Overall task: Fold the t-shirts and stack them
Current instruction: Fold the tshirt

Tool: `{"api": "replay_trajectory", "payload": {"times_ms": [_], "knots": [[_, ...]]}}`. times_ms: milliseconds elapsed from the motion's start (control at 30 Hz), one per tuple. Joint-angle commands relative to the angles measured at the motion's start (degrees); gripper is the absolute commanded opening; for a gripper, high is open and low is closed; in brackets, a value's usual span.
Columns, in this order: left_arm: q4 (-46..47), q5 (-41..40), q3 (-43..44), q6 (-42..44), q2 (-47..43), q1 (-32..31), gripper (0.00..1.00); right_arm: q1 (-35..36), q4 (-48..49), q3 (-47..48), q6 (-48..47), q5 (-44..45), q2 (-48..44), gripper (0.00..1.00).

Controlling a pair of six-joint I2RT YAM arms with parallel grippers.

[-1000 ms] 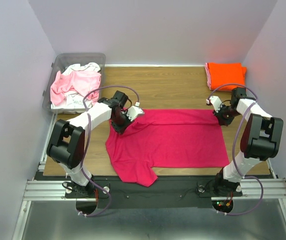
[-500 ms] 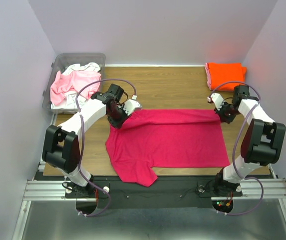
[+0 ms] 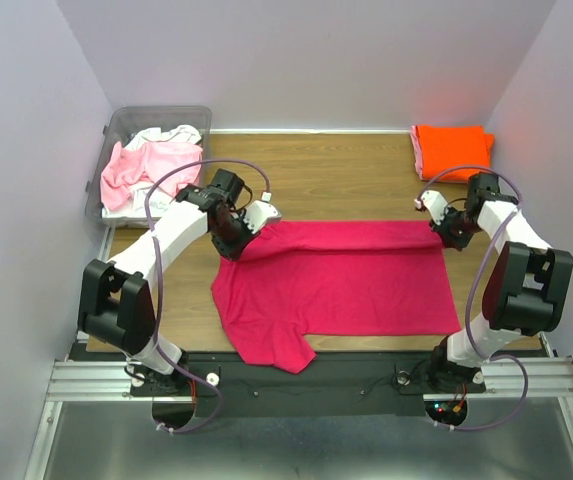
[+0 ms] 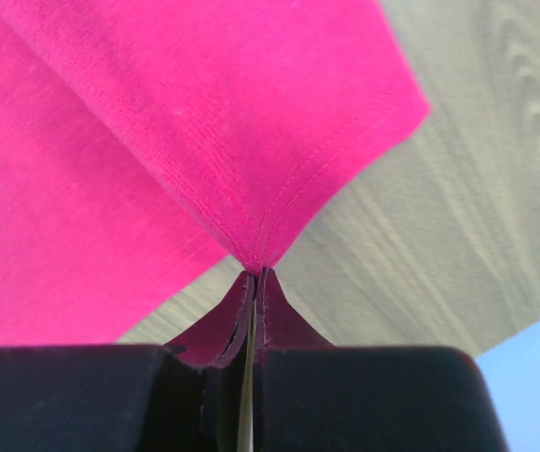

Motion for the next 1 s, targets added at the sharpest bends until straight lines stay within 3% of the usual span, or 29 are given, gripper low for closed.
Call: {"api": "replay_trajectory", "payload": {"times_ms": [0, 267, 333, 367, 433, 467, 533, 733, 967], "knots": [[-2.0, 1.4, -2.2, 1.3, -2.4, 0.2, 0.0, 0.3, -1.2, -1.4, -2.0, 0.9, -1.7, 0.01], [-0.8, 1.1, -5.7, 1.6, -0.7, 0.3, 0.02, 0.3, -1.2, -3.2, -3.0, 1.2, -0.2, 0.01], [-0.4, 1.0, -5.8, 1.7, 0.0, 0.2, 0.13, 0.4, -1.1, -3.4, -3.0, 1.9, 0.1, 0.11], [-0.2, 1.5, -5.7, 1.8, -0.1, 0.2, 0.31, 0.4, -1.2, -3.2, -2.9, 2.1, 0.3, 0.17], [-0.1, 2.7, -5.0, 2.4, -0.5, 0.5, 0.42, 0.3, -1.2, -2.0, -2.0, 2.6, 0.6, 0.27], [-0.1, 3.2, -3.8, 2.7, -0.5, 1.6, 0.49, 0.2, -1.3, -1.4, -1.6, 2.6, 0.7, 0.4], [0.7, 4.0, -1.9, 2.8, 0.0, 3.5, 0.57, -0.2, -1.4, 1.4, 0.3, 1.5, 1.1, 0.46], [7.7, 3.6, 8.1, -1.8, 5.9, 13.0, 0.57, -0.3, -3.2, 12.4, 8.4, -3.8, 6.8, 0.48], [15.4, 0.3, 12.6, -4.5, 13.6, 13.1, 0.57, -0.2, -3.5, 21.4, 18.3, -7.3, 16.4, 0.45]]}}
